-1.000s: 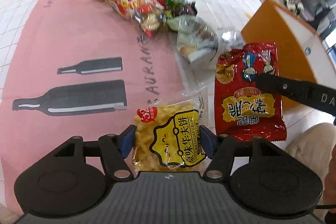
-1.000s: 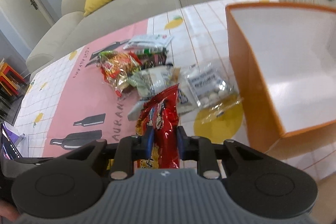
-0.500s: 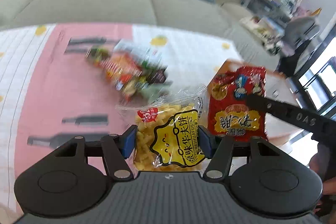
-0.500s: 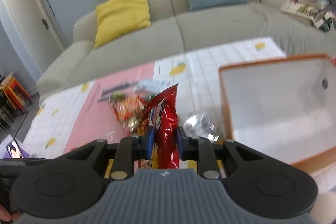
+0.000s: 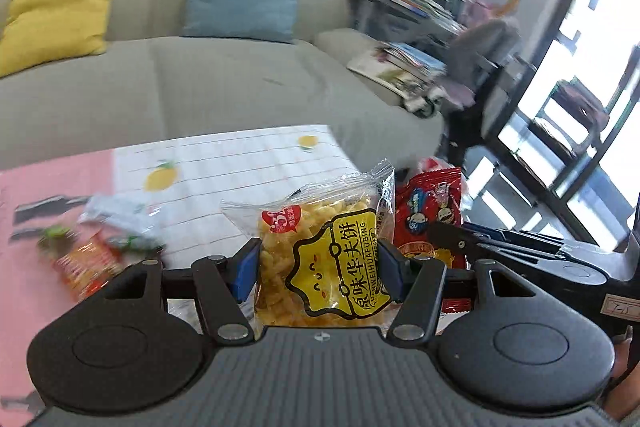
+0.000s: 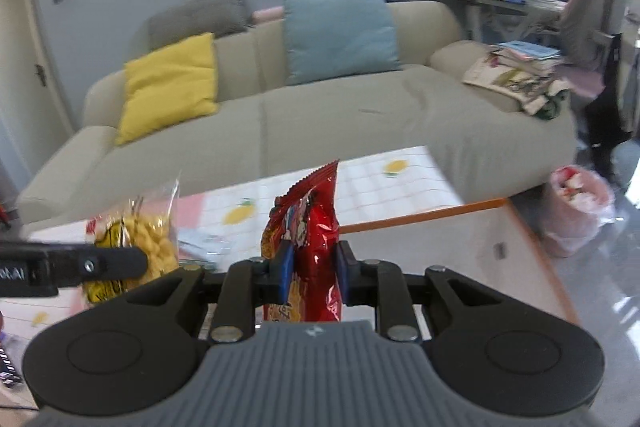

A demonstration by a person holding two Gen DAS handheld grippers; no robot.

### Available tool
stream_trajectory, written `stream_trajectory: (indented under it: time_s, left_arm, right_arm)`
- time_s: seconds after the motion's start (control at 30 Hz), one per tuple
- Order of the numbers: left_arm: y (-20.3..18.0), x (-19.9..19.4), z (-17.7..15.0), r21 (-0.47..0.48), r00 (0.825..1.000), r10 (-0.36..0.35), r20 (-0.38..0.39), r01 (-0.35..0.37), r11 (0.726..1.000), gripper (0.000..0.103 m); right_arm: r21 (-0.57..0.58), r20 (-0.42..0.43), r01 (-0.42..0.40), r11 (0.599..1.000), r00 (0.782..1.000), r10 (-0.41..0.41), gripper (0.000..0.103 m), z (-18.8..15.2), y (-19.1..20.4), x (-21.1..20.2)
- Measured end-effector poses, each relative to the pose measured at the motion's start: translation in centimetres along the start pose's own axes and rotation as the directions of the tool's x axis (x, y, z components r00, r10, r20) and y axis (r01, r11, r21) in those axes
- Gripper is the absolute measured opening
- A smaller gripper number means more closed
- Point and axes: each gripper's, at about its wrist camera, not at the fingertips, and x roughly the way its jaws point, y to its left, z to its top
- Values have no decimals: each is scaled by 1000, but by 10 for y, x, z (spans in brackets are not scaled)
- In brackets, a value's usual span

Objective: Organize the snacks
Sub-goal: 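Lift both bags and carry them over the orange box, lowering inside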

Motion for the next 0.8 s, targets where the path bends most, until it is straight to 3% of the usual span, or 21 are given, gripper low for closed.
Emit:
stream_trajectory:
  time_s: [0.13,0.33,0.57,0.8]
  left_arm:
    - [-24,40,9,57,997,-34,-71,38,998,69]
    - [-46,97,3,133,976,-34,-216,64,989,69]
    - [-59,139,-13,221,934,24,-358,59,973,69]
    - [-65,167,-24,272,875,87,-476,52,961,69]
  right_arm:
    - [2,-60,55,998,997,-54,20,4,-31,19]
    - [-1,-165,98,995,982,-97,20,-2,-65,49]
    - [-13,-285,102,995,953,-101,20,-24,-80,80]
    - [18,-392,71,997,918,-58,20,-38,-92,101]
